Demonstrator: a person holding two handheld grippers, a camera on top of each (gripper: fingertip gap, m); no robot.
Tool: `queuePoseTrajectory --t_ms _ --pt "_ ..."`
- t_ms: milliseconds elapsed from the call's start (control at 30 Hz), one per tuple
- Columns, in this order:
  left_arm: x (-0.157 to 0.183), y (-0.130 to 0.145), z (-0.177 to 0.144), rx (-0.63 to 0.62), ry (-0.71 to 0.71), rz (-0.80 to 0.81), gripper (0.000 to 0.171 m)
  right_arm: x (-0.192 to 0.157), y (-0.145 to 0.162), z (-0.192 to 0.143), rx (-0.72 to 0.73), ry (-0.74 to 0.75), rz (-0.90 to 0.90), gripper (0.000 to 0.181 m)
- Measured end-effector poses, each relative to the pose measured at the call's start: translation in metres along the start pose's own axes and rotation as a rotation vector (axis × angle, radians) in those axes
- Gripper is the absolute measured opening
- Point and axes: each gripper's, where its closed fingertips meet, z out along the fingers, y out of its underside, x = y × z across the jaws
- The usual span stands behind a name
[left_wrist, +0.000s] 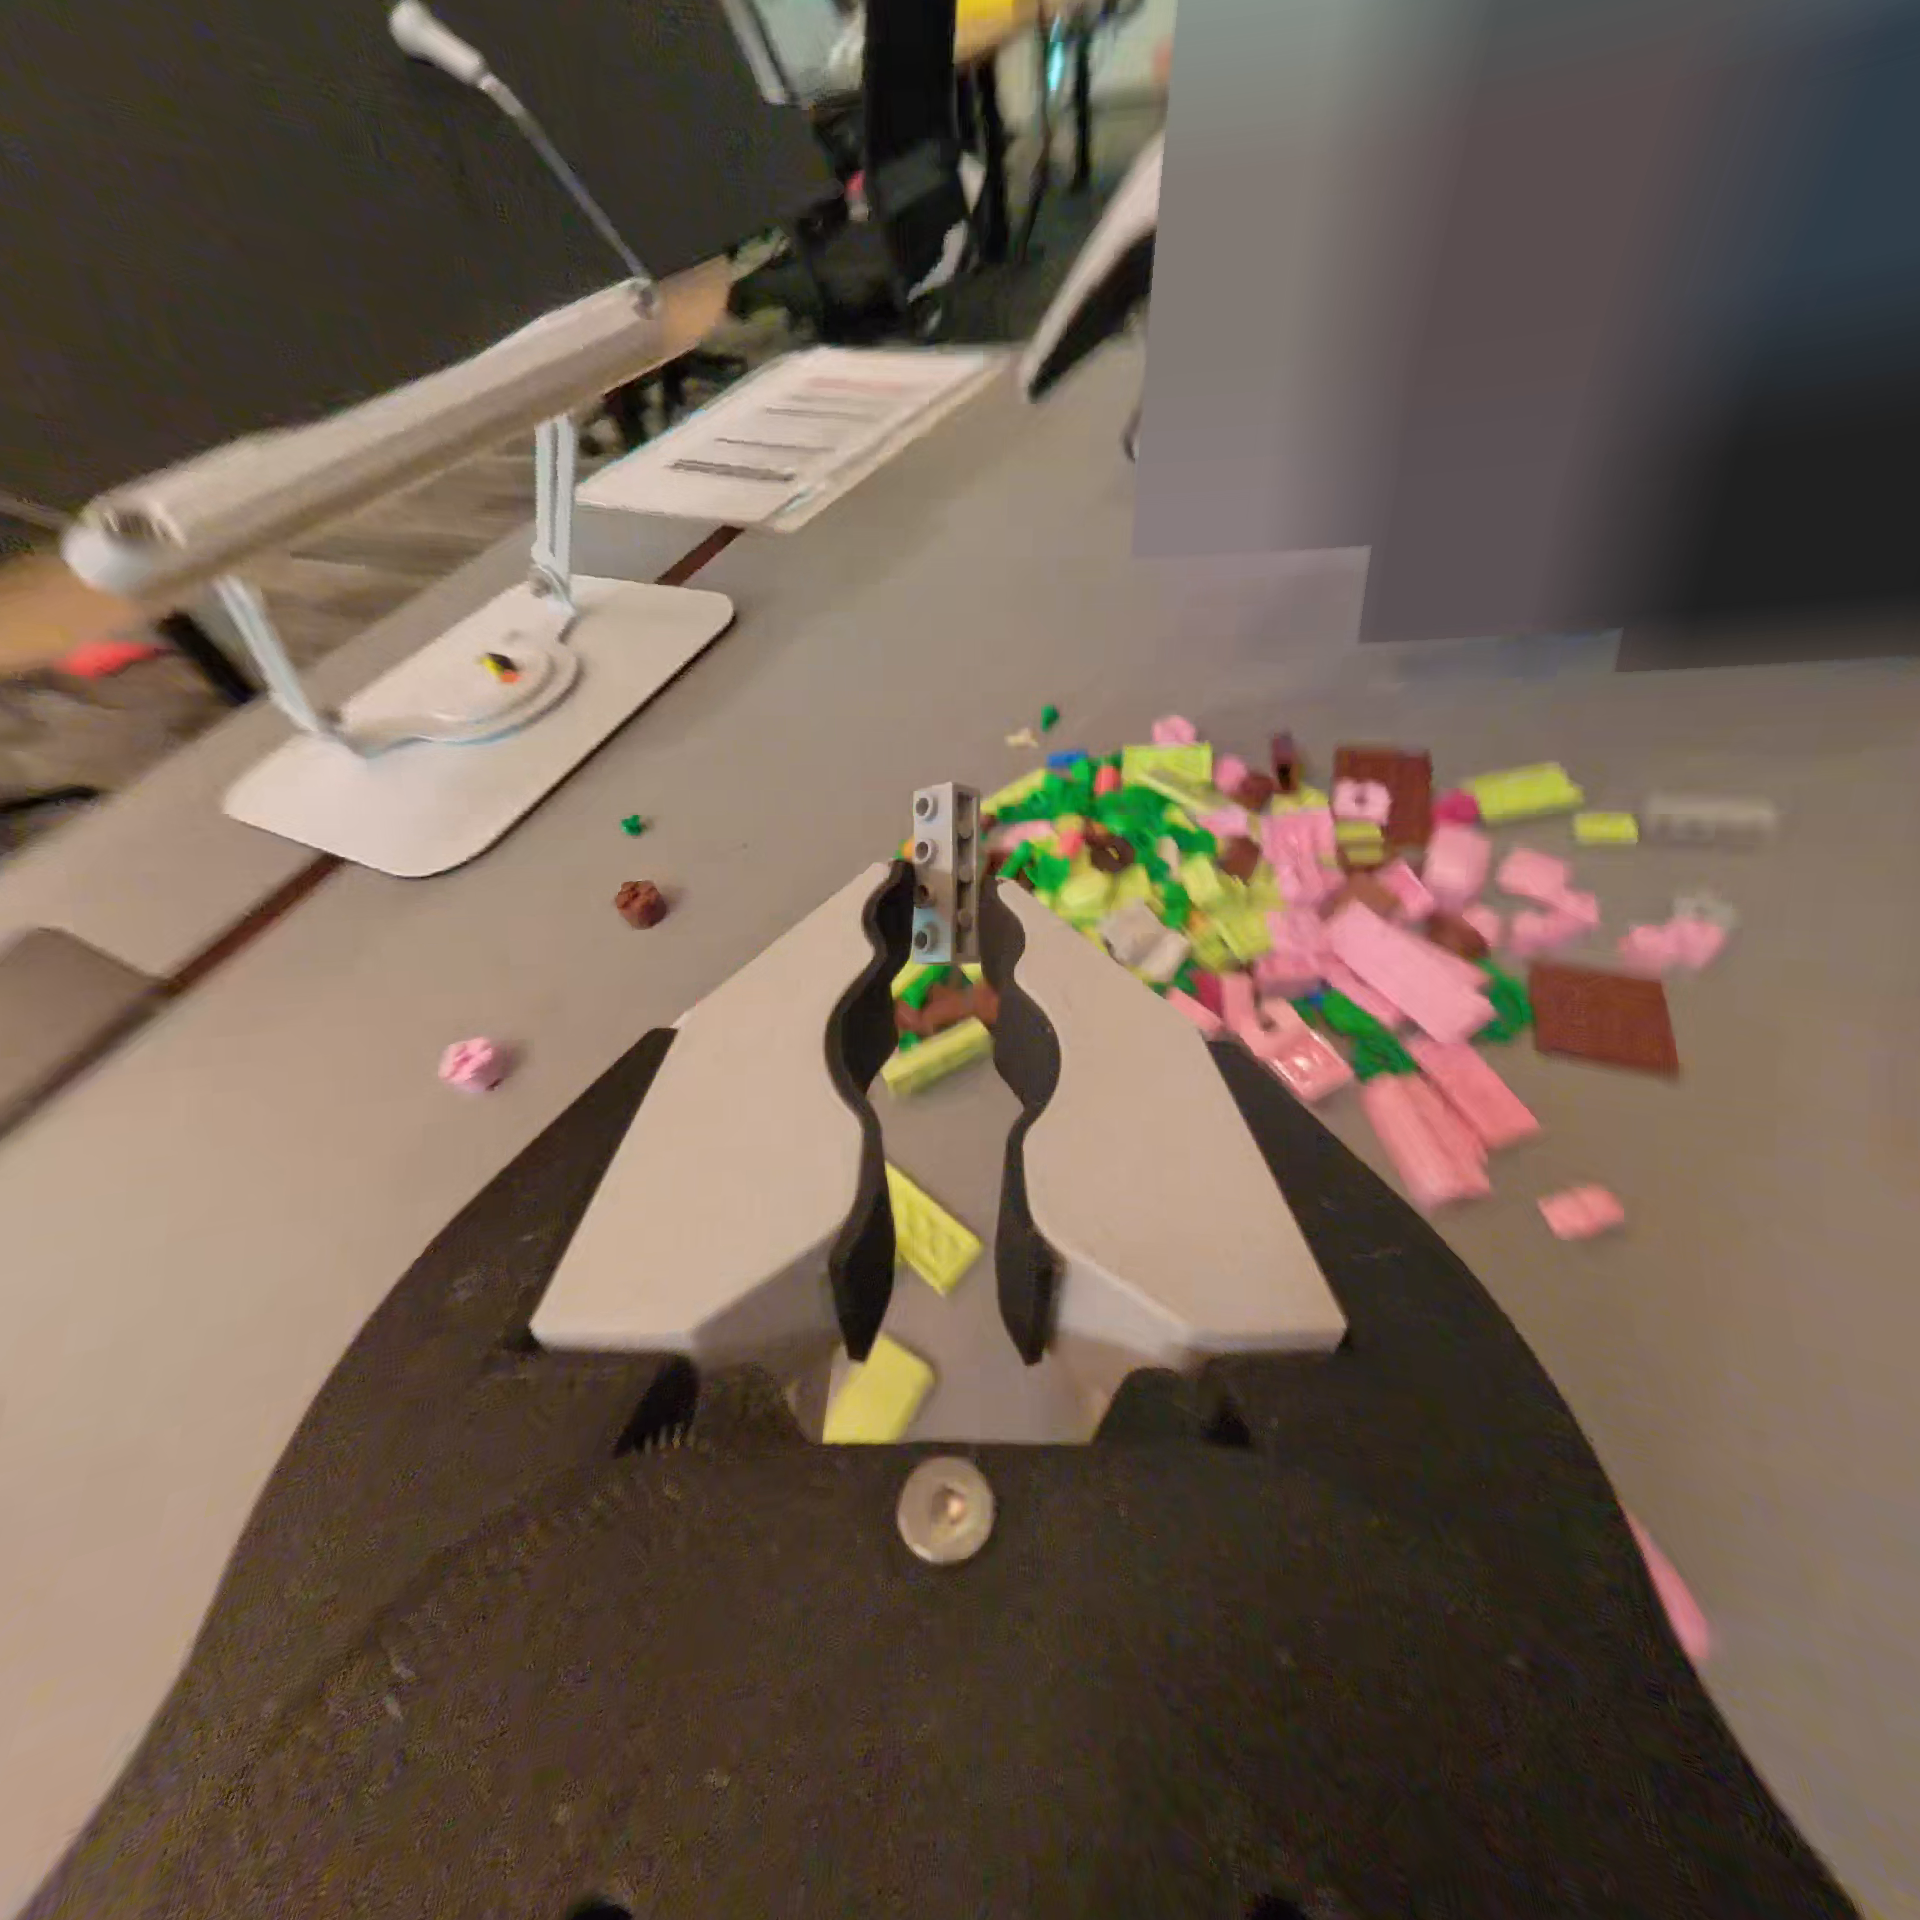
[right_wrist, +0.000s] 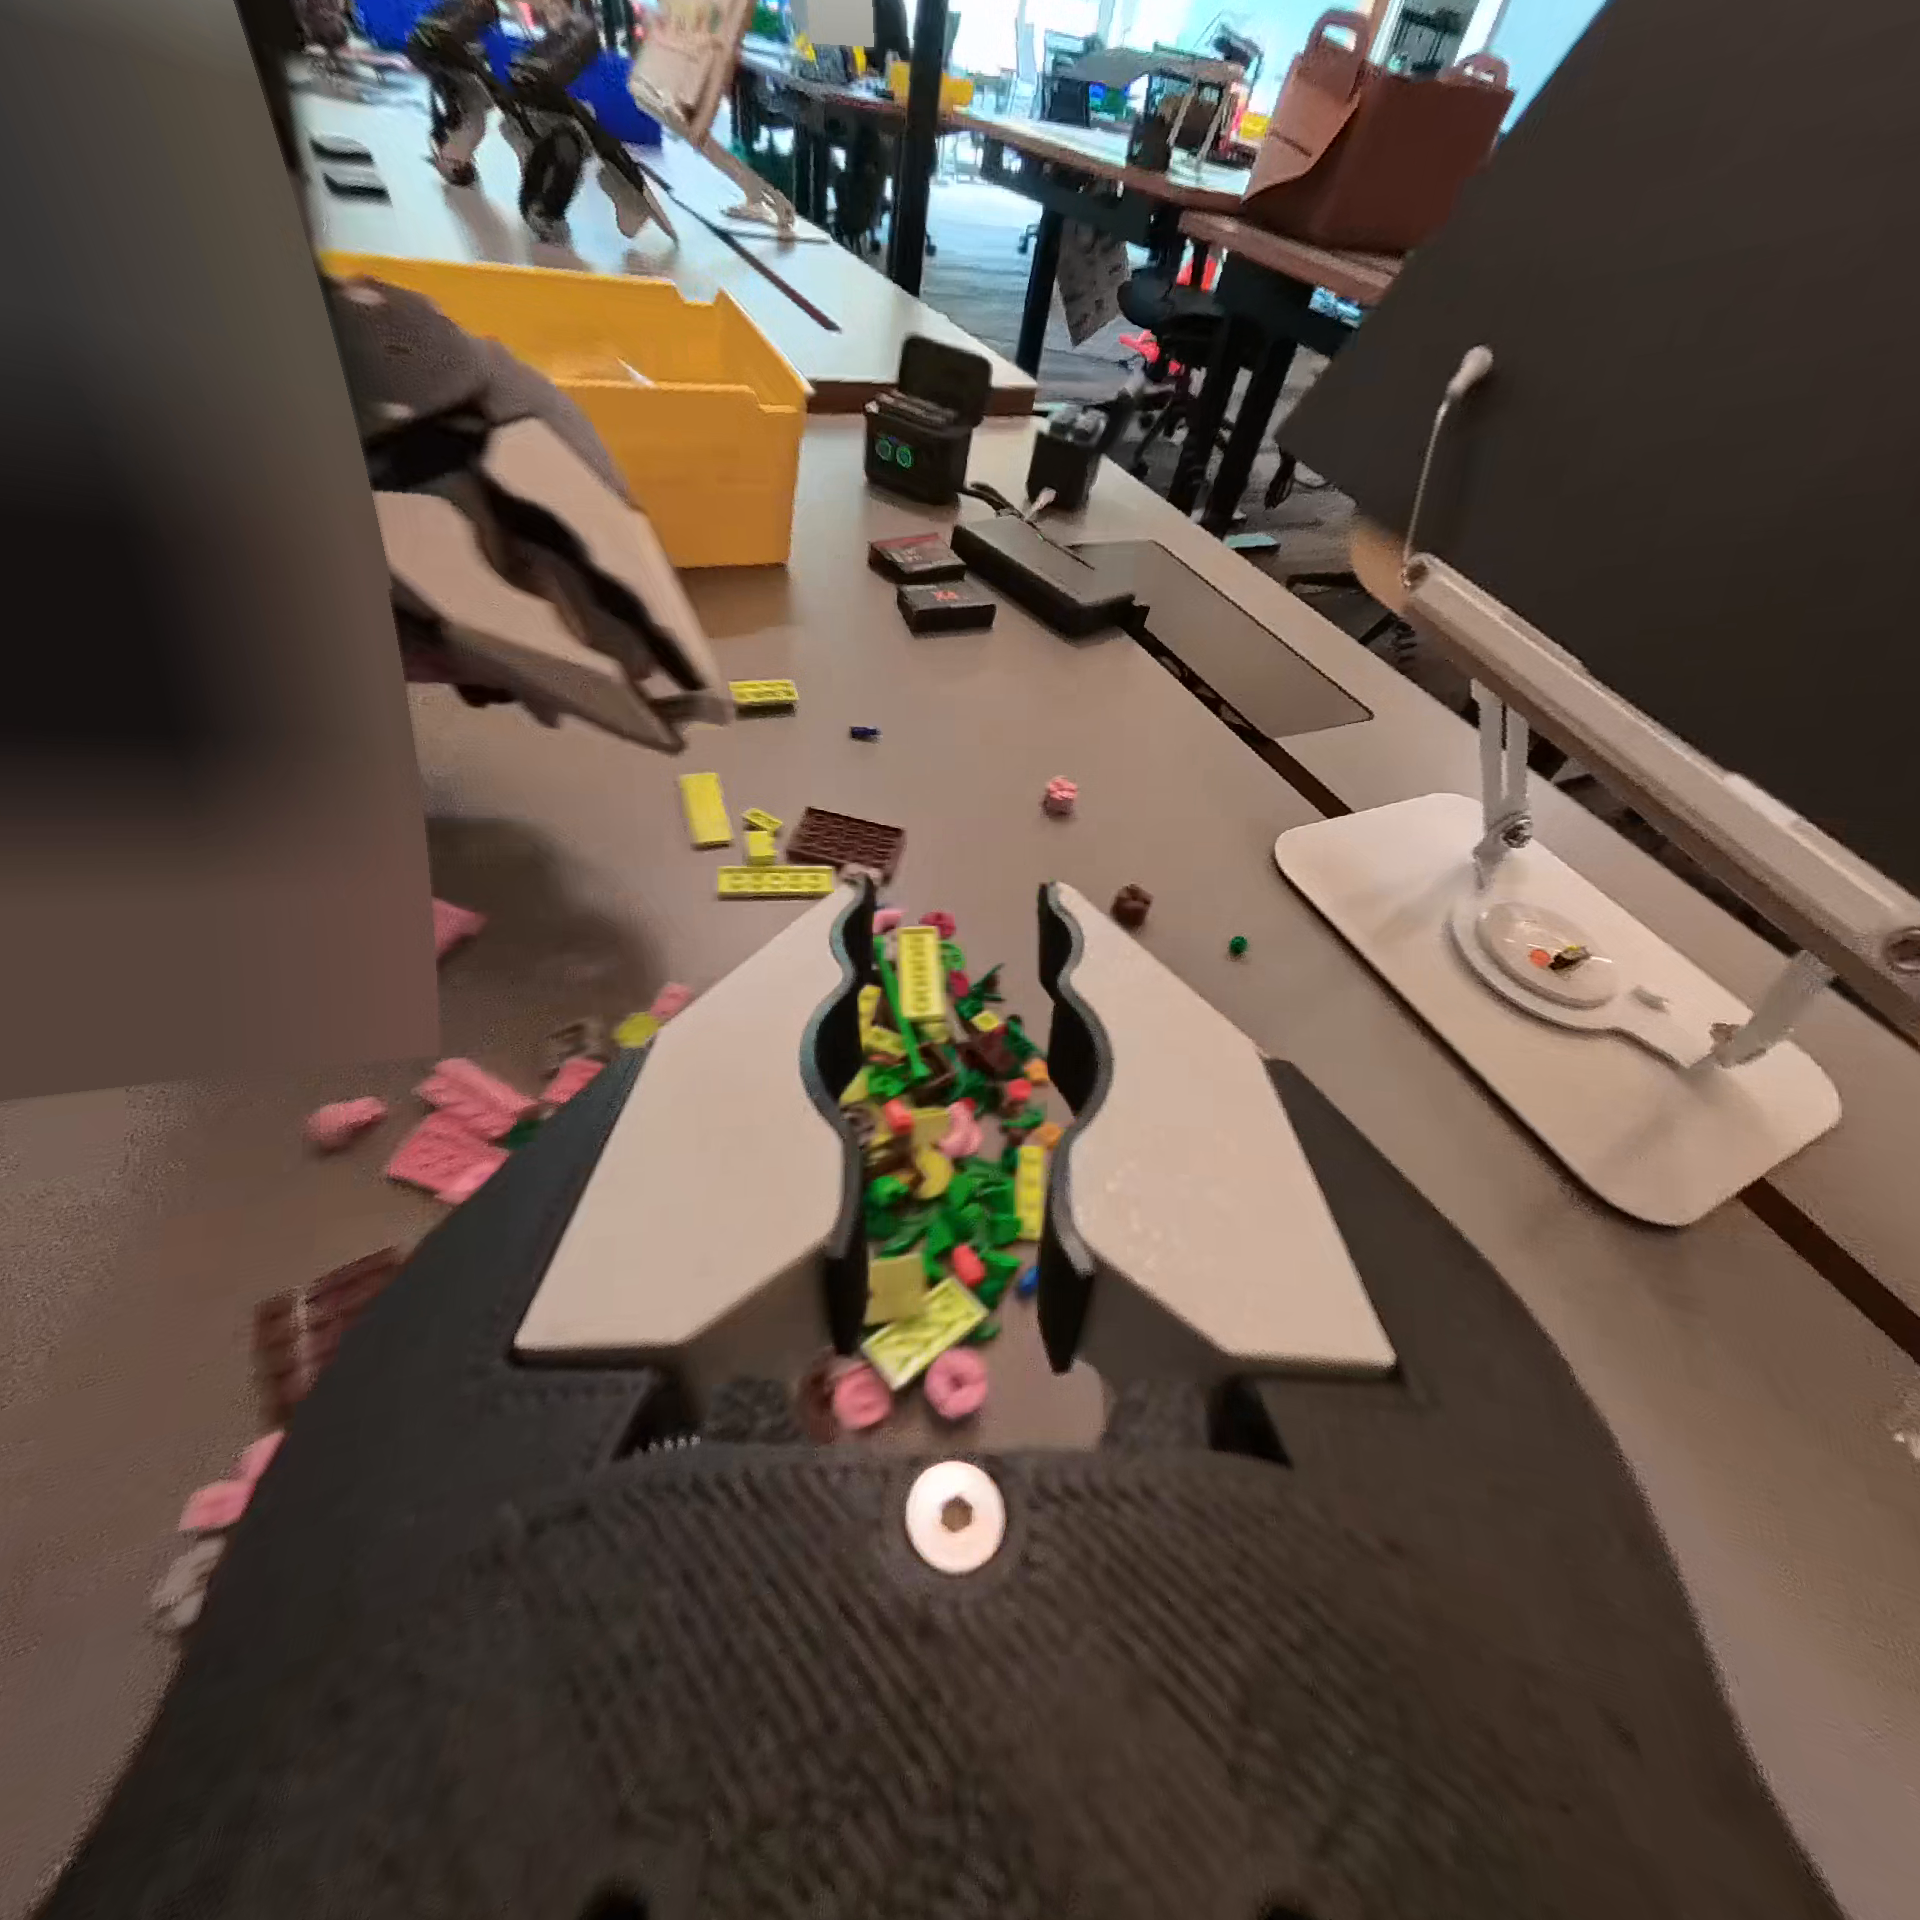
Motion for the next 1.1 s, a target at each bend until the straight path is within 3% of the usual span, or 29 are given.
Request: queuePoseTrajectory --t_ms 33,100,167,233,300,400,733,933,1100 --pt "-0.018 0.001 0.009 0.049 0.011 -0.091 0.01 0.008 0.007 0.01 0.003 -0.005 0.009 0.029" --pt "-0.06 0.005 0.007 0.107 -0.185 -0.18 0.01 0.016 0.029 0.02 0.005 -0.018 0.041 0.03" --pt "-0.071 0.007 -0.013 0.077 -0.312 -0.037 0.011 0.018 0.055 0.018 0.019 -0.008 0.089 0.029" --pt "-0.073 0.012 -0.03 0.123 -0.407 0.031 0.01 0.019 0.06 0.013 0.087 -0.004 0.138 0.026" --pt "-0.066 0.018 -0.031 0.15 -0.388 0.032 0.009 0.026 0.051 0.011 0.13 0.012 0.147 0.029" --pt "-0.062 0.015 -0.028 0.145 -0.382 0.097 0.009 0.033 0.061 0.019 0.062 0.036 0.143 0.032" --pt "-0.019 -0.002 -0.012 0.146 -0.291 0.244 0.01 0.02 0.069 0.021 0.008 0.022 0.079 0.026" --pt "-0.03 0.012 -0.009 0.118 -0.31 0.201 0.01 0.023 0.066 0.016 0.037 0.039 0.089 0.026" --pt "-0.036 0.005 -0.017 0.149 -0.353 0.186 0.01 0.025 0.07 0.014 0.018 0.047 0.139 0.024"
